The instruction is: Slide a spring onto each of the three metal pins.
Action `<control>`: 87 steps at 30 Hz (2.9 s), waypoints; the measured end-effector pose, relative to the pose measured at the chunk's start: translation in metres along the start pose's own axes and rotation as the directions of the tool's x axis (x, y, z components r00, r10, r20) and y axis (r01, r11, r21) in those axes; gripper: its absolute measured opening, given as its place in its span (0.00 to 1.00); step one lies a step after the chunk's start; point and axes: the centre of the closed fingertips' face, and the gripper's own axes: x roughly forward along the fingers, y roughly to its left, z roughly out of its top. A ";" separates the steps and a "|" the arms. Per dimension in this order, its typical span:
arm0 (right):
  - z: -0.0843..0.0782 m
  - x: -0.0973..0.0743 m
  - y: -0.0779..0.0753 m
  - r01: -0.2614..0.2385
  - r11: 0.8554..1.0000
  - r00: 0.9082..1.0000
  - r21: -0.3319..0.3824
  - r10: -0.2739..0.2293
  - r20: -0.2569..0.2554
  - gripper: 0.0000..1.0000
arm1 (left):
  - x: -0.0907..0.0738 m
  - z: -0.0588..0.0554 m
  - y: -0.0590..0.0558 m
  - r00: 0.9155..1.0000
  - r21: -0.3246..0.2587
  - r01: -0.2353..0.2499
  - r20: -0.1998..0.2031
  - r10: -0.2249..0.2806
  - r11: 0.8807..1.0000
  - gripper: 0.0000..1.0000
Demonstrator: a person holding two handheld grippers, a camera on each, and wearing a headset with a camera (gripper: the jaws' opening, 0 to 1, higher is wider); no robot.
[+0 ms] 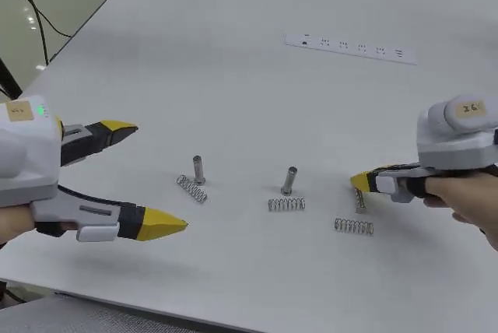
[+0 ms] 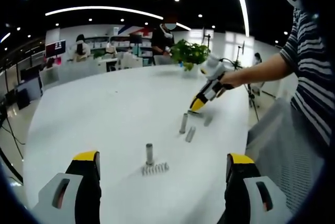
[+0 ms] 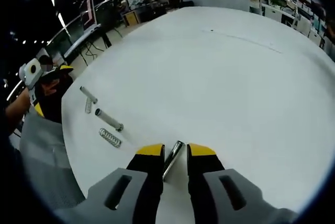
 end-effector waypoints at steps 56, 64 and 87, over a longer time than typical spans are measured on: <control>0.014 -0.014 0.016 0.023 0.994 0.989 -0.107 -0.006 0.151 0.05 | -0.004 0.002 -0.003 1.000 -0.006 0.009 -0.007 -0.009 1.000 0.97; 0.013 -0.016 0.016 0.036 0.992 0.983 -0.125 -0.012 0.183 0.05 | -0.004 0.003 -0.004 1.000 -0.009 0.009 -0.002 -0.009 1.000 0.97; 0.007 -0.023 0.019 0.068 0.972 0.974 -0.226 -0.016 0.226 0.05 | -0.003 0.003 -0.003 1.000 -0.017 0.004 0.004 -0.004 1.000 0.97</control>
